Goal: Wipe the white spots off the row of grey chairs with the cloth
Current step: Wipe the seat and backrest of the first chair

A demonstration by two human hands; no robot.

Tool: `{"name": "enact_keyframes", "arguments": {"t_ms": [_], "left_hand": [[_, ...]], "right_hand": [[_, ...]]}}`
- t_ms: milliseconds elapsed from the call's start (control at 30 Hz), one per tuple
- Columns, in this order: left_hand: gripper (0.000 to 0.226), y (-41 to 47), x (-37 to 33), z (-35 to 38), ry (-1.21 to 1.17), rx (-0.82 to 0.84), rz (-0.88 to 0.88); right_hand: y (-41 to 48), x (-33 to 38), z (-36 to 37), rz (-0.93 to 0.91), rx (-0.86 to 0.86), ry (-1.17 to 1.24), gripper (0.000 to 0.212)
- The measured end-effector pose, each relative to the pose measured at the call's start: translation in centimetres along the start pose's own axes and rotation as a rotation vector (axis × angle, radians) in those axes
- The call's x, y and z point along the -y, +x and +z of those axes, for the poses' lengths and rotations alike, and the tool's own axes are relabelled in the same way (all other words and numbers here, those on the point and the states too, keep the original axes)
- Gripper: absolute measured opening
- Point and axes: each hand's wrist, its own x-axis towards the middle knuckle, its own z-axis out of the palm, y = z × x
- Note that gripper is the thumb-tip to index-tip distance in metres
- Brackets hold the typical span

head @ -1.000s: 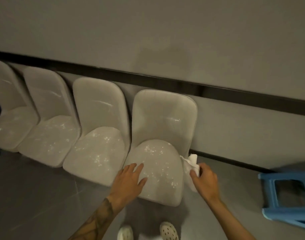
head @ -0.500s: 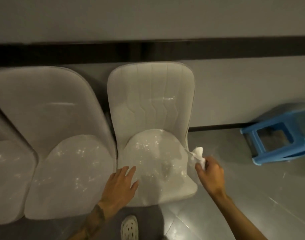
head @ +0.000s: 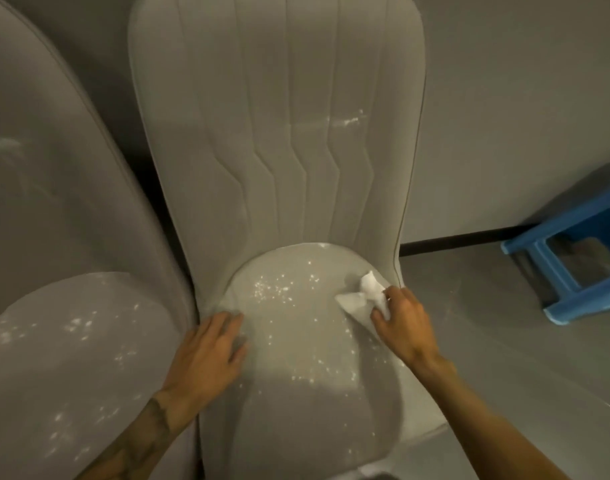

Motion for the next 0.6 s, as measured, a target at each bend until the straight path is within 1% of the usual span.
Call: {"name": "enact_keyframes", "arguments": {"t_ms": [67,167,233,300,367,433,500,567,600], "left_hand": [[0.077,1.3,1.4,1.7,-0.007,-0.117,0.049],[0.048,3.4,3.4,3.8,0.050,-0.340,0.138],[0.036,4.4,4.1,4.3,0.084,-0.453,0.172],[0.033,5.0,4.9,5.2,0.100,-0.545,0.220],[0.031,5.1,5.6,6.3,0.095,-0.611,0.249],[0.030,5.2,5.8,6.9,0.098,-0.658,0.258],[0.028,5.4,5.9,7.6,0.102,-0.698,0.256],[0.027,5.4,6.0,8.1,0.109,-0.743,0.254],[0.026,5.4,6.0,8.3,0.119,-0.756,0.257]], "right_hand": [[0.4,-0.7,2.2,-0.015,0.027,-0.002,0.037],[0.9,-1.9,3.8,-0.119,-0.013,-0.085,0.044],[1.3,-2.5,4.0,-0.253,-0.043,-0.188,0.040],[1.6,-3.2,4.5,-0.386,-0.005,-0.270,0.032],[2.0,-3.9,5.5,-0.444,0.024,-0.296,0.028],[3.5,-4.0,6.4,-0.443,-0.028,-0.303,0.025],[5.8,-2.8,6.8,-0.359,-0.103,-0.297,0.025],[7.1,-1.3,7.6,-0.288,-0.160,-0.228,0.027],[6.9,-0.8,8.2,-0.300,-0.166,-0.201,0.029]]}}
